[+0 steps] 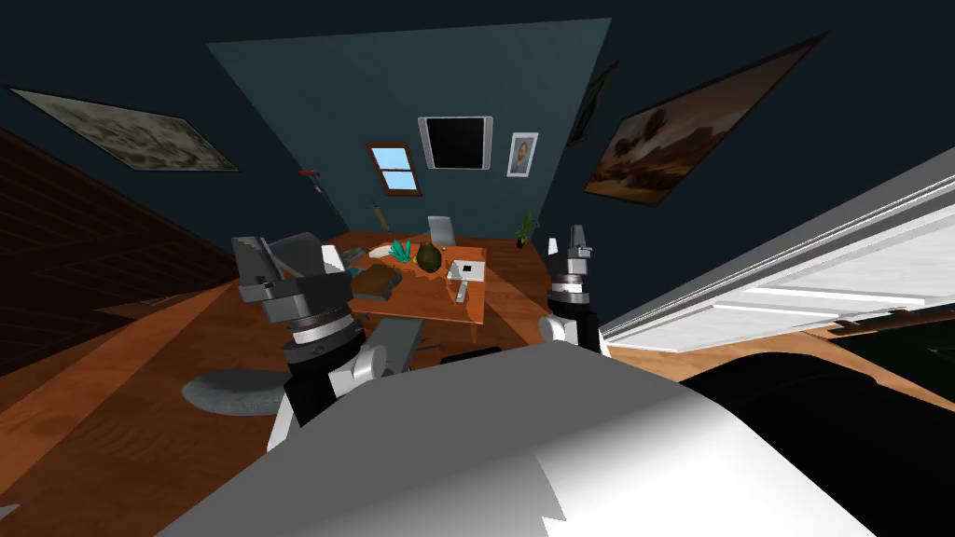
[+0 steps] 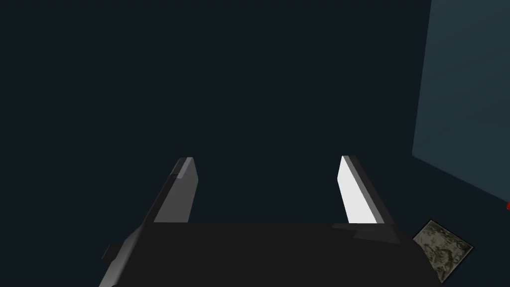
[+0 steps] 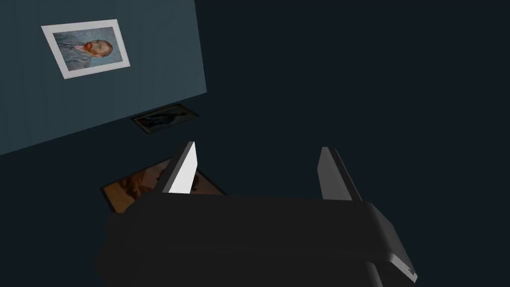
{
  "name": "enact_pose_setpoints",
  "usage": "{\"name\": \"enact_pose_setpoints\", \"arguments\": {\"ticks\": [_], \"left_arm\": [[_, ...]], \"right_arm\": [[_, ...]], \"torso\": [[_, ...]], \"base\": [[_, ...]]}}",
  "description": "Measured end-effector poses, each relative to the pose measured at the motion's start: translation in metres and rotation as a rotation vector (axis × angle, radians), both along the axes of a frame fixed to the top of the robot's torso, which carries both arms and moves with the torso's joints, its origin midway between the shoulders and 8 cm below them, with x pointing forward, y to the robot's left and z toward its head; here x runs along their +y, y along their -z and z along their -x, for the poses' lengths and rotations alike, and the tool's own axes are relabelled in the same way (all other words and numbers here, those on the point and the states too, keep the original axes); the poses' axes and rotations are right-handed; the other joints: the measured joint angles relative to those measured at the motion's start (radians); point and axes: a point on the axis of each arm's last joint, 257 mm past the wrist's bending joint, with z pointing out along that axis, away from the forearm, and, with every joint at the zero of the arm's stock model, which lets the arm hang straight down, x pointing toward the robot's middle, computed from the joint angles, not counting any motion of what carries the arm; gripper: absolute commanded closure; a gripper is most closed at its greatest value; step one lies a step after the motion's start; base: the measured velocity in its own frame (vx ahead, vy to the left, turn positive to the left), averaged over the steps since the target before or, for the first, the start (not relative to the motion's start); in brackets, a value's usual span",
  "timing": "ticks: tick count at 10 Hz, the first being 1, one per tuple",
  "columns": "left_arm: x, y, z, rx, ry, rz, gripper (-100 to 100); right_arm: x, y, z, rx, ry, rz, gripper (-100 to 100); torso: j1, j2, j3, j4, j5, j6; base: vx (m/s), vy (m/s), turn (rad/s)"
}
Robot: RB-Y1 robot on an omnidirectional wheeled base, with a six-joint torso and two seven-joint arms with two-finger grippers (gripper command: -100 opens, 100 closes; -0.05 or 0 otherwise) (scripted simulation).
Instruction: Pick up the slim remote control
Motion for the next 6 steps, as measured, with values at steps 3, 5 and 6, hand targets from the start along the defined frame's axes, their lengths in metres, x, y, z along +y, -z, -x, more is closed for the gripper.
{"name": "enact_pose_setpoints", "arguments": {"ticks": [3, 5, 6], "left_arm": [[0.0, 0.0, 0.0, 0.0, 0.0, 0.0, 0], [0.0, 0.0, 0.0, 0.0, 0.0, 0.0, 0], [0.0, 0.0, 0.0, 0.0, 0.0, 0.0, 0]], "right_arm": [[0.029, 0.012, -0.013, 0.031, -0.039, 0.117, -100], [0.048, 0.028, -0.023, 0.062, -0.064, 0.214, -100], [0.06, 0.037, -0.029, 0.074, -0.081, 0.265, -100]], "torso": [[0.001, 0.002, 0.001, 0.0, 0.0, 0.0], [0.001, 0.002, 0.001, 0.0, 0.0, -0.001], [0.001, 0.002, 0.001, 0.0, 0.0, 0.0]], "base": [[-0.038, 0.01, 0.225], [-0.034, 0.018, 0.28], [-0.019, 0.012, 0.093]]}}
